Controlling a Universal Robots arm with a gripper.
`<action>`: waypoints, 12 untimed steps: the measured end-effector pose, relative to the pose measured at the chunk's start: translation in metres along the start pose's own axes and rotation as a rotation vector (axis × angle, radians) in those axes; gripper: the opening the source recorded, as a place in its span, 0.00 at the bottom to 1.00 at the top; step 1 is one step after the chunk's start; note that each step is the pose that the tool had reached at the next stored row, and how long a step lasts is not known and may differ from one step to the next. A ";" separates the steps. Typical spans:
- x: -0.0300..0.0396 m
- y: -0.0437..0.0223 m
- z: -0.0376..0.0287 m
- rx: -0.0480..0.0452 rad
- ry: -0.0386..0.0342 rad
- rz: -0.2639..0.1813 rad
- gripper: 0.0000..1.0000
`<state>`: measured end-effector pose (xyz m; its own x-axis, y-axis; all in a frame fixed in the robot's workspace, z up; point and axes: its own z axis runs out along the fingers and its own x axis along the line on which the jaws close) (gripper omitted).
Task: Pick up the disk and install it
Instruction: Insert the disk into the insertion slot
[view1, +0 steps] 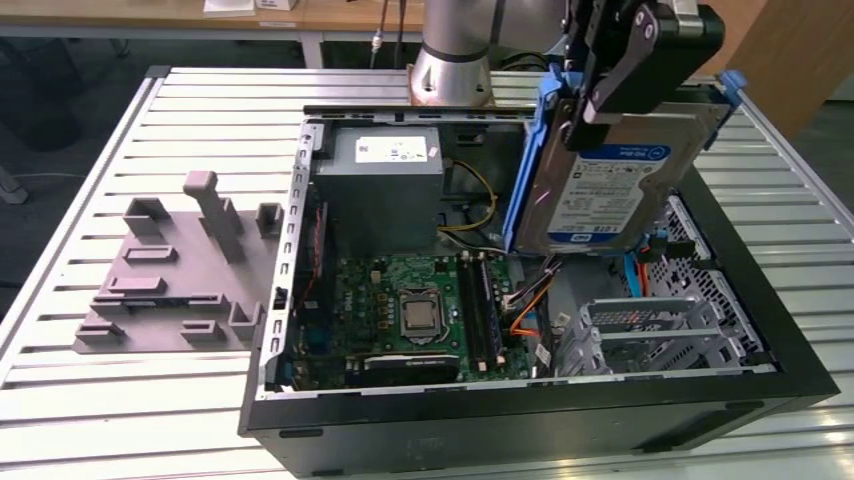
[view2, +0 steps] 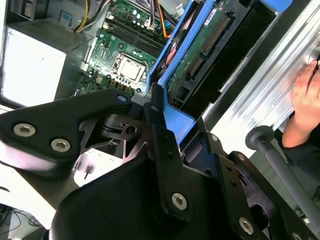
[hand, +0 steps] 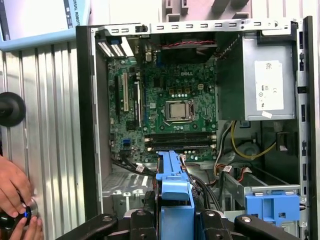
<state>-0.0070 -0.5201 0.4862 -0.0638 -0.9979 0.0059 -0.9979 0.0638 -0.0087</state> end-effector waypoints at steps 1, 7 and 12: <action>0.0013 -0.0002 0.0002 0.0000 -0.0001 0.000 0.36; 0.0025 -0.0031 0.0009 0.0000 0.0001 0.000 0.36; 0.0066 -0.0067 0.0020 0.0000 -0.0001 0.000 0.36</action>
<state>-0.0007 -0.5272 0.4843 -0.0638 -0.9979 0.0058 -0.9979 0.0638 -0.0087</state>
